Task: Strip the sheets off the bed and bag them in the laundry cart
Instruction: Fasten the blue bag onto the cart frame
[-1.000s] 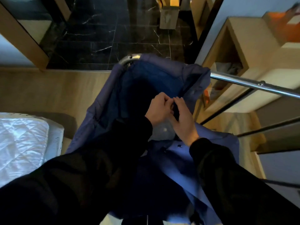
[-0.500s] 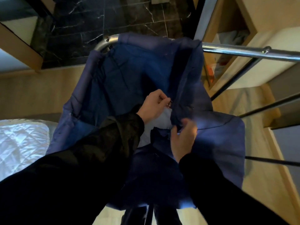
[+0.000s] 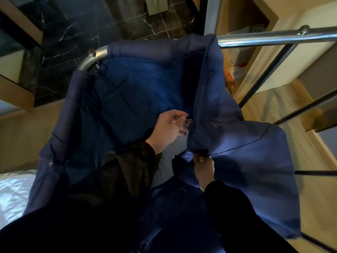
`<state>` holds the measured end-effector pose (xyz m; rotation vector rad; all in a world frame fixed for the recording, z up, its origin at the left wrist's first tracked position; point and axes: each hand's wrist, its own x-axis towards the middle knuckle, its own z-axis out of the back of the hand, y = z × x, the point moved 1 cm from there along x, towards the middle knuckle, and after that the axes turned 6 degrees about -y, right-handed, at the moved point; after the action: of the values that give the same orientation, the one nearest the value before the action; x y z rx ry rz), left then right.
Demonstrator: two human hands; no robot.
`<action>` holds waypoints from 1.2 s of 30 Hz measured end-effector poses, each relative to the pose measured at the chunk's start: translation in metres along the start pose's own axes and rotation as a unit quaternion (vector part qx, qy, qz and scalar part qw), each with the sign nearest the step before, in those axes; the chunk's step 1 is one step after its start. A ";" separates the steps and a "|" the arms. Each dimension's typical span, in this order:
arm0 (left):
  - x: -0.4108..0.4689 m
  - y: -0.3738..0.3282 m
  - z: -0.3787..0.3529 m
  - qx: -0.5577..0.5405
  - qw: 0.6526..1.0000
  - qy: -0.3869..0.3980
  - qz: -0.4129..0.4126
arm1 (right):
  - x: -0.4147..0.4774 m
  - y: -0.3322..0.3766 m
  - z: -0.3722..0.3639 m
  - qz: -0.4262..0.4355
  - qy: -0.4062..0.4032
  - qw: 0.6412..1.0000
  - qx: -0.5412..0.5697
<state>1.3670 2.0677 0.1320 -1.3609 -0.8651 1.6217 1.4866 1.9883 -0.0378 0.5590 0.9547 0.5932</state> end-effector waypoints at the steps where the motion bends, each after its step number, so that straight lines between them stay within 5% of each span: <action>1: 0.001 0.001 -0.001 -0.006 1.000 -0.012 0.005 | 0.001 -0.001 0.001 0.006 0.006 1.000 -0.010; 7: 0.017 0.003 -0.002 -0.033 0.996 -0.068 0.044 | 0.004 -0.009 -0.004 -0.034 0.044 0.992 0.112; 12: 0.019 0.002 0.004 -0.050 0.997 -0.015 0.051 | 0.007 -0.002 -0.024 0.012 0.055 0.997 0.054; 13: 0.018 0.003 0.007 -0.056 0.997 -0.003 0.055 | 0.009 0.002 -0.030 -0.045 0.148 0.979 0.134; 15: 0.017 0.006 0.011 -0.080 0.994 0.007 0.070 | 0.013 -0.006 -0.037 0.032 0.128 0.982 0.137; 20: 0.015 0.013 0.025 -0.050 0.997 0.009 0.059 | -0.037 0.001 -0.021 0.026 -0.004 0.993 0.112; 24: 0.015 0.004 0.034 -0.015 0.999 -0.002 0.046 | -0.066 0.042 0.003 0.066 -0.091 0.973 0.203; 30: 0.012 -0.036 0.054 -0.050 0.998 -0.044 0.020 | -0.113 0.142 0.048 0.141 -0.033 0.921 0.361; 36: 0.012 -0.089 0.080 -0.132 0.987 -0.074 -0.050 | -0.154 0.232 0.074 0.151 0.059 0.910 0.382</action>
<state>1.3021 2.1158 0.2203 -1.3608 -1.2534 1.5870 1.4319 2.0346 0.2408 1.4041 1.2219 0.5151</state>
